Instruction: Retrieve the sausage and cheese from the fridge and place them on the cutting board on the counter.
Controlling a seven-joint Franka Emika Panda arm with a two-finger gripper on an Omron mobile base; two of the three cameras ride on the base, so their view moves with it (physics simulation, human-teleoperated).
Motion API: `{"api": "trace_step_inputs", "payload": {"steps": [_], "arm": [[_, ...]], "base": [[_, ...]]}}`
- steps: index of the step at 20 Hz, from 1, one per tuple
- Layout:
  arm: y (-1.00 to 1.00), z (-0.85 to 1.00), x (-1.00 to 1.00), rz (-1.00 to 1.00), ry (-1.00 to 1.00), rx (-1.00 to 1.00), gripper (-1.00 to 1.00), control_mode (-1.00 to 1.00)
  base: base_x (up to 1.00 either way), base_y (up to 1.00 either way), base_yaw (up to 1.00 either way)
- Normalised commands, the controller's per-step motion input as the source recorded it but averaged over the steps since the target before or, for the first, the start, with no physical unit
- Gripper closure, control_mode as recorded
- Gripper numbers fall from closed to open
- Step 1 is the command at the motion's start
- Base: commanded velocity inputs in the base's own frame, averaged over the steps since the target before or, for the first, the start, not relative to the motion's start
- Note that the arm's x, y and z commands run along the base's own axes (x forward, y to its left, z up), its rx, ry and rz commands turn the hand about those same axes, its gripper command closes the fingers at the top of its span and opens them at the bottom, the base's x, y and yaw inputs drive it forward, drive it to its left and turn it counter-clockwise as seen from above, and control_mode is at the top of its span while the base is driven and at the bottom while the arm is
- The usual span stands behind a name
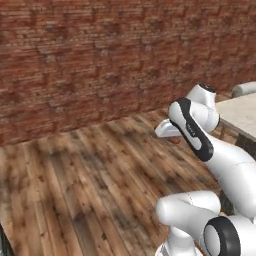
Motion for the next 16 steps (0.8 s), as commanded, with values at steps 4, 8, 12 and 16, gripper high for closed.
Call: {"api": "trace_step_inputs", "payload": {"steps": [4, 8, 12, 16], "arm": [[0.0, 0.0, 0.0, 0.0, 0.0, 0.0, 1.0, 1.0], [0.0, 0.0, 0.0, 0.0, 0.0, 0.0, 1.0, 1.0], [0.0, 0.0, 0.0, 0.0, 0.0, 0.0, 1.0, 1.0], [0.0, 0.0, 0.0, 0.0, 0.0, 0.0, 1.0, 1.0]], "base": [[0.34, 0.0, -0.65], [0.53, 0.0, -0.54], [0.71, 0.12, -0.58], [0.62, 0.2, -0.51]]}}
